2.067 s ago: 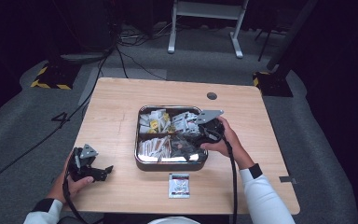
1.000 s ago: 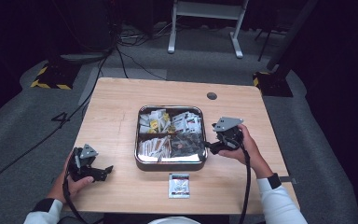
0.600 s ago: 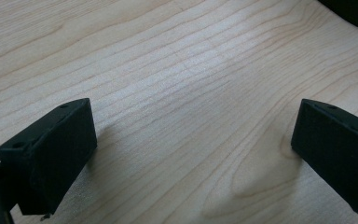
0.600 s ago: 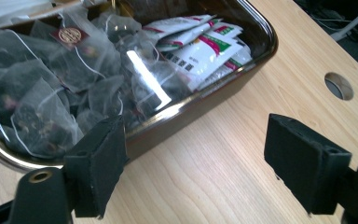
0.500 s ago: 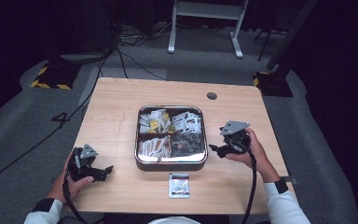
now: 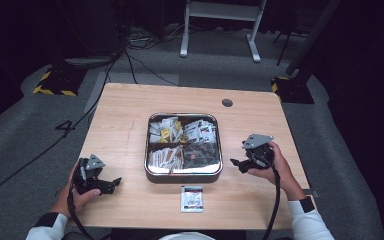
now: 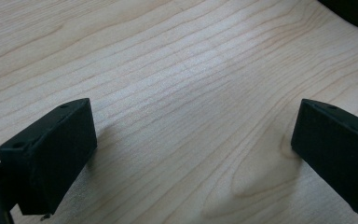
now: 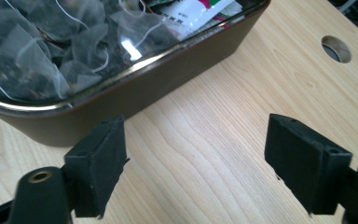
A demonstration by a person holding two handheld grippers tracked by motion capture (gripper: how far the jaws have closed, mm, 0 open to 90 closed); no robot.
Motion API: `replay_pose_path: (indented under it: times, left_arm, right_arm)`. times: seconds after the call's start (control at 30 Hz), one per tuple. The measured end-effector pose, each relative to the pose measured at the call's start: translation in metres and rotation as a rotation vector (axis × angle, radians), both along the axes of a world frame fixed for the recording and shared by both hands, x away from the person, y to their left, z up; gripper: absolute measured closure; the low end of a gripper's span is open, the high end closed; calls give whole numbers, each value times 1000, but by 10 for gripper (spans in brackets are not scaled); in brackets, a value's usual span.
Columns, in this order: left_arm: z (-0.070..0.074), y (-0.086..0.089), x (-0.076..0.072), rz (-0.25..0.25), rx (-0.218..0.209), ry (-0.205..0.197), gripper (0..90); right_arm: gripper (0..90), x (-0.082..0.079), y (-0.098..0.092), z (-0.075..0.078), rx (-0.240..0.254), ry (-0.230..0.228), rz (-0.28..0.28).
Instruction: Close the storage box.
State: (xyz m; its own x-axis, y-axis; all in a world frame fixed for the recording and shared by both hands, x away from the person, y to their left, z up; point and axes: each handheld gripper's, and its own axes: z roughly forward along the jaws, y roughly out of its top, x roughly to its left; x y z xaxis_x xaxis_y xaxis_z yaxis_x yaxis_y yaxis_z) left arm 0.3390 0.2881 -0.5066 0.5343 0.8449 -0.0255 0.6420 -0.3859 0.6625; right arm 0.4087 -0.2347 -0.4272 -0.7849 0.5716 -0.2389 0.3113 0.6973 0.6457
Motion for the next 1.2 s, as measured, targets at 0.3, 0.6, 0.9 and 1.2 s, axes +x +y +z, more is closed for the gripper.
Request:
replay_pose_path:
  times: [0.3,0.6,0.9,1.2]
  left_arm:
    - [0,0,0,1,-1,0,3]
    - [0,0,0,2,-1,0,2]
    - [0,0,0,2,-3,2,2]
    - [0,0,0,-1,-3,1,1]
  right_arm:
    - [207,-5,-14,-10,1,24,-16]
    - [222,-12,-33,-22,4,43,-41]
    - [219,-20,-52,-34,25,52,-60]
    - [209,-26,-67,-43,60,69,-77]
